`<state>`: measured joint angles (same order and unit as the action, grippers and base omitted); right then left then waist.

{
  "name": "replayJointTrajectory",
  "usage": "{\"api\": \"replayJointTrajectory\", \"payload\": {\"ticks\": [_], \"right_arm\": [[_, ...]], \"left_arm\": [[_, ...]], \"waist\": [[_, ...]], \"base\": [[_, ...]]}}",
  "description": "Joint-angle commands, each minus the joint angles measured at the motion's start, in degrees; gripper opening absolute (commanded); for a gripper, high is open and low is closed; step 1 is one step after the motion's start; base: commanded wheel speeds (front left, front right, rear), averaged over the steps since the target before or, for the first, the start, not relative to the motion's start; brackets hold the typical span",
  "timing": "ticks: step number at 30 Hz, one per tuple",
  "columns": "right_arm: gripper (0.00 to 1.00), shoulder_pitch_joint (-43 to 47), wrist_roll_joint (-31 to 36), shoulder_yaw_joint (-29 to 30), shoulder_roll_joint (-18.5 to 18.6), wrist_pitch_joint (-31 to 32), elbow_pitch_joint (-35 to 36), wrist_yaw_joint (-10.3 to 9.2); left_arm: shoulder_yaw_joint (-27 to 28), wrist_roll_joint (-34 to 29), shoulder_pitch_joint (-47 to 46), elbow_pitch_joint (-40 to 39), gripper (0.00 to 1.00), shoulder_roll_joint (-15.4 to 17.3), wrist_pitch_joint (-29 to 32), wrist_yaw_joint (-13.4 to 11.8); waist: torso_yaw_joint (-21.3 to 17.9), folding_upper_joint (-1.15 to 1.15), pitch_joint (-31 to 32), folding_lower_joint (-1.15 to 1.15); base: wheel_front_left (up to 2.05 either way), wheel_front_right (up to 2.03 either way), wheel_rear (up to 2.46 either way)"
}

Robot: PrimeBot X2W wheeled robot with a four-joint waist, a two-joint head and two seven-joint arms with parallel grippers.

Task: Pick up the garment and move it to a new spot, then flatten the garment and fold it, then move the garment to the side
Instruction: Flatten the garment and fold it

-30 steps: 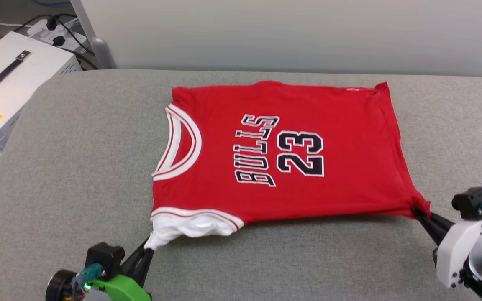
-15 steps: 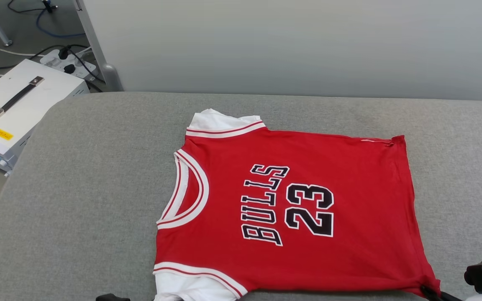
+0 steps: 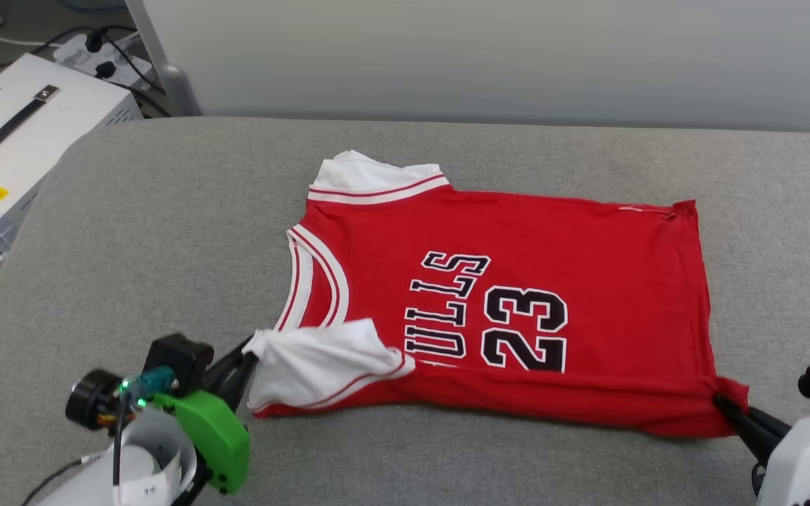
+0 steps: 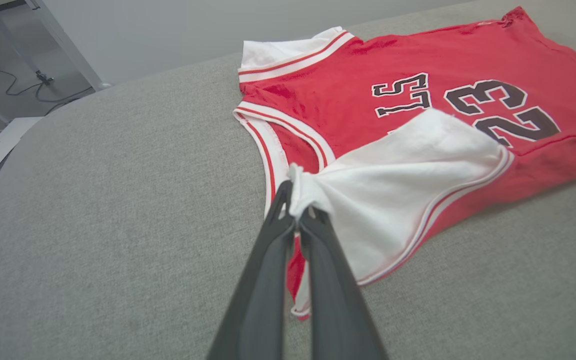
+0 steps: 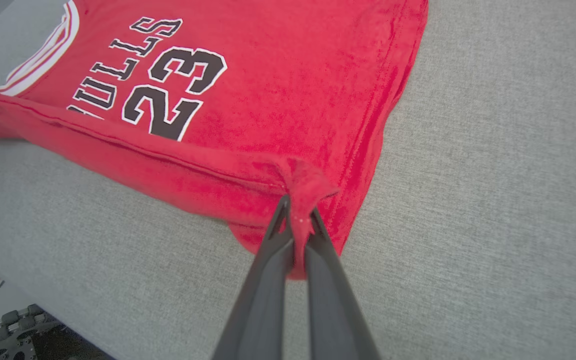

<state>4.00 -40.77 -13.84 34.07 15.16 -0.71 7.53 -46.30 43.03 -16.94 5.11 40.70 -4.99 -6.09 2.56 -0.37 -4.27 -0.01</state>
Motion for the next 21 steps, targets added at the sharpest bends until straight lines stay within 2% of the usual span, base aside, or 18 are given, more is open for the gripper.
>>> {"api": "replayJointTrajectory", "payload": {"ticks": [1, 11, 21], "right_arm": [[0.0, -2.0, -0.1, 0.5, -0.6, 0.4, 0.2, -0.04], [0.0, -11.6, 0.2, 0.5, -2.6, 2.1, -2.9, -0.04], [0.0, -18.9, 2.2, -2.2, -3.9, 1.0, -9.1, -0.04]], "left_arm": [[0.2, -1.5, -2.9, 1.3, 0.0, -0.8, 0.0, 1.0], [1.0, -3.5, -17.4, 13.7, 0.0, -4.7, -0.5, 7.1], [-1.0, -3.0, -22.6, 30.0, 0.0, -9.8, -2.5, 11.7]], "waist": [[-0.7, 0.37, -2.5, 0.01], [-2.7, 0.37, -10.3, 0.01], [-3.5, 0.37, -14.7, 0.01]], "base": [[0.0, 0.0, 0.0], [0.0, 0.0, 0.0], [0.0, 0.0, 0.0]]}}
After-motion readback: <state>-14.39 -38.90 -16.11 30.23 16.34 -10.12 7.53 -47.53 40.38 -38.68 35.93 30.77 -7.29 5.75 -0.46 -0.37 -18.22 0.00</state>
